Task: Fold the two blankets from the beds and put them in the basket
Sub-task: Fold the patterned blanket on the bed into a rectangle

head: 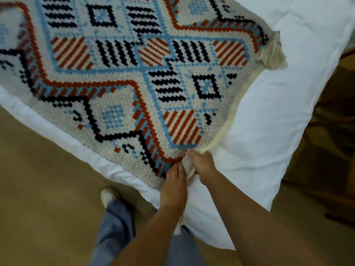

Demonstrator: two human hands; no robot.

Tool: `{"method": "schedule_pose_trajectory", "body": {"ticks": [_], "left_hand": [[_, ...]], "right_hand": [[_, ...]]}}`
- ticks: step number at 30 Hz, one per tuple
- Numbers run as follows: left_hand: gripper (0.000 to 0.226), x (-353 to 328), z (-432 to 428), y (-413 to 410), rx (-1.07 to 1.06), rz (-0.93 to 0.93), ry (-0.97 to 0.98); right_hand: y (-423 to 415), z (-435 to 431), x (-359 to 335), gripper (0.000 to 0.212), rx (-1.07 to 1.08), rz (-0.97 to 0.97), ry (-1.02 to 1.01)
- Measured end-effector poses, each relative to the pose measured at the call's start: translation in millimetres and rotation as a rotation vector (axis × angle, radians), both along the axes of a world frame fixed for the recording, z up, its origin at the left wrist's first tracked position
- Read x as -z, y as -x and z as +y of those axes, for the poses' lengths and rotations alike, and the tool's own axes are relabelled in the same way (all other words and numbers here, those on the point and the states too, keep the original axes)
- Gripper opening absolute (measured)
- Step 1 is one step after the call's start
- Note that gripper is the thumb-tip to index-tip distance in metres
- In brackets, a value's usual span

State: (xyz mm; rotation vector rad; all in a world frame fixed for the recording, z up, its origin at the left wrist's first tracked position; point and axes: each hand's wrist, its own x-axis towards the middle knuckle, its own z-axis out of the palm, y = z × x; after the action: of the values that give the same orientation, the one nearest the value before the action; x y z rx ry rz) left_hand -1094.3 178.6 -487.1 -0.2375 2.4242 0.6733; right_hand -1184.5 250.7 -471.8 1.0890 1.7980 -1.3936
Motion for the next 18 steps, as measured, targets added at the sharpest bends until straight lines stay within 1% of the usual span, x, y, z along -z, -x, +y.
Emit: {"method": "schedule_pose_trajectory", "body": {"ticks": [2, 4, 7, 9, 14, 16, 18], "left_hand": [[0.048, -7.7, -23.8, 16.8, -0.088, 0.013, -0.112], [0.044, -12.6, -53.0, 33.2, -0.099, 0.065, -0.129], [0.025, -19.2, -102.8, 54.8, -0.077, 0.091, -0.145], [0.018, -28.4, -133.2, 66.5, -0.040, 0.096, -0.144], [0.018, -53.8, -232.2, 95.7, 0.042, 0.108, -0.113], [0.013, -60.9, -272.1, 114.5, 0.055, 0.087, -0.104], [0.004, -64.1, -307.8, 133.6, 0.050, 0.073, -0.085]], "right_hand": [[6.8, -10.4, -1.8, 0.025, 0.020, 0.030, -0.055], [13.3, -25.7, -3.0, 0.032, 0.037, 0.045, -0.114], [25.8, -57.1, -11.5, 0.044, 0.017, 0.061, -0.226], [37.3, -76.4, -18.1, 0.044, -0.006, 0.095, -0.270], [74.2, -151.8, -41.6, 0.046, 0.051, 0.185, -0.328], [90.9, -186.4, -43.9, 0.044, 0.080, 0.222, -0.302], [110.3, -223.3, -47.1, 0.037, 0.088, 0.251, -0.244]]}}
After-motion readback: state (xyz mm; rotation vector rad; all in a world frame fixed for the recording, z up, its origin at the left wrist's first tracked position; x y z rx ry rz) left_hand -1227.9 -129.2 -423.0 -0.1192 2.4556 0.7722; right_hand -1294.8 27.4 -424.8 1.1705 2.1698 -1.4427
